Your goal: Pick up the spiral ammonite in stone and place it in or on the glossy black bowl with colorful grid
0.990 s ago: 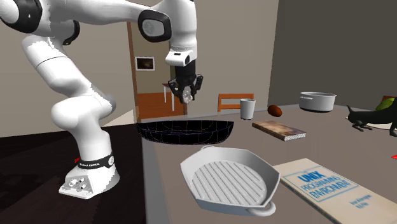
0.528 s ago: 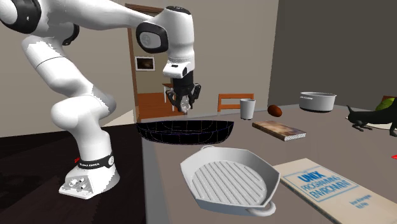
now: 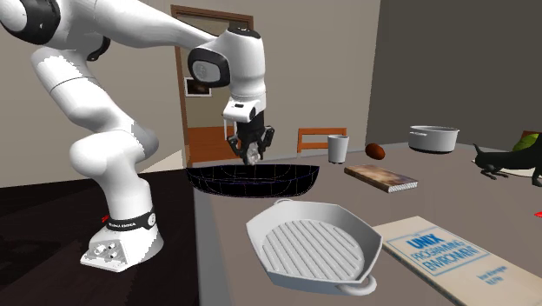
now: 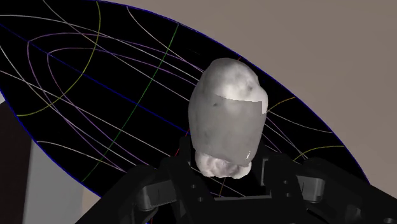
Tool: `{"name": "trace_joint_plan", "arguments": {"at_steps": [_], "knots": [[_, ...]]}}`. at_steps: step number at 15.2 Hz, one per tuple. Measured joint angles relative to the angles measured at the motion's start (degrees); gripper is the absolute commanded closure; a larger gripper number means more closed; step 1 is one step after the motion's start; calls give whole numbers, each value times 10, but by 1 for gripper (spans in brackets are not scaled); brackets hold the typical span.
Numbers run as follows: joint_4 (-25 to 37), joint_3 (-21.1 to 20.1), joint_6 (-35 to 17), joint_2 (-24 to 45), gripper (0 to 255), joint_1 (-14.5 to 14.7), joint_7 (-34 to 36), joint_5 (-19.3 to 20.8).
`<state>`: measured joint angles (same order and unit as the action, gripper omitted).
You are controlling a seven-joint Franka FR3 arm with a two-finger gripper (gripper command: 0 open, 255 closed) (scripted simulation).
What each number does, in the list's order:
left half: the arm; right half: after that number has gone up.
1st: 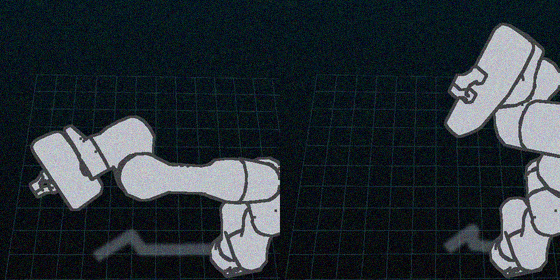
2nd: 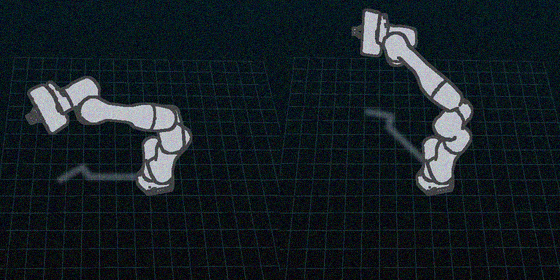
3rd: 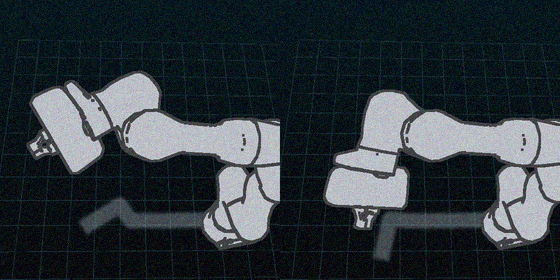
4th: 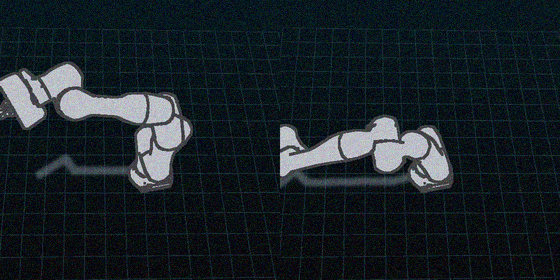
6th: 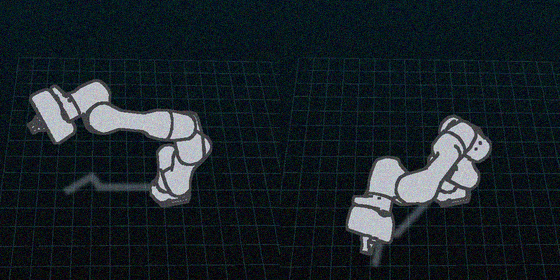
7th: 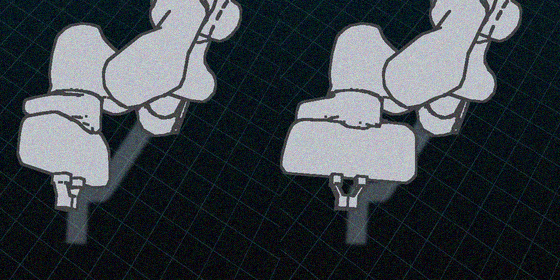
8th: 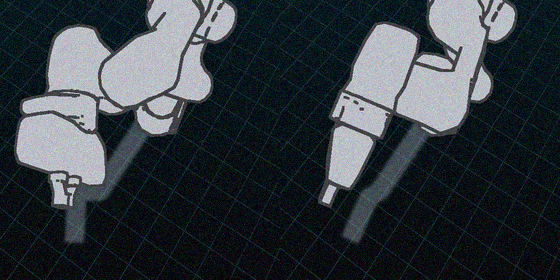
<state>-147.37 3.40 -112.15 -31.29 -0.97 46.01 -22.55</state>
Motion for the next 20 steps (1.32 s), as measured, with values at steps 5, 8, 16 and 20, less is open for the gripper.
{"name": "trace_joint_plan", "arguments": {"at_steps": [5, 8, 16, 20], "knots": [[-1, 0, -2, 1, 255, 0, -1, 0], [-1, 0, -2, 1, 0, 0, -1, 0], [44, 13, 56, -10, 0, -10, 5, 17], [57, 18, 71, -12, 0, -12, 6, 22]]}}
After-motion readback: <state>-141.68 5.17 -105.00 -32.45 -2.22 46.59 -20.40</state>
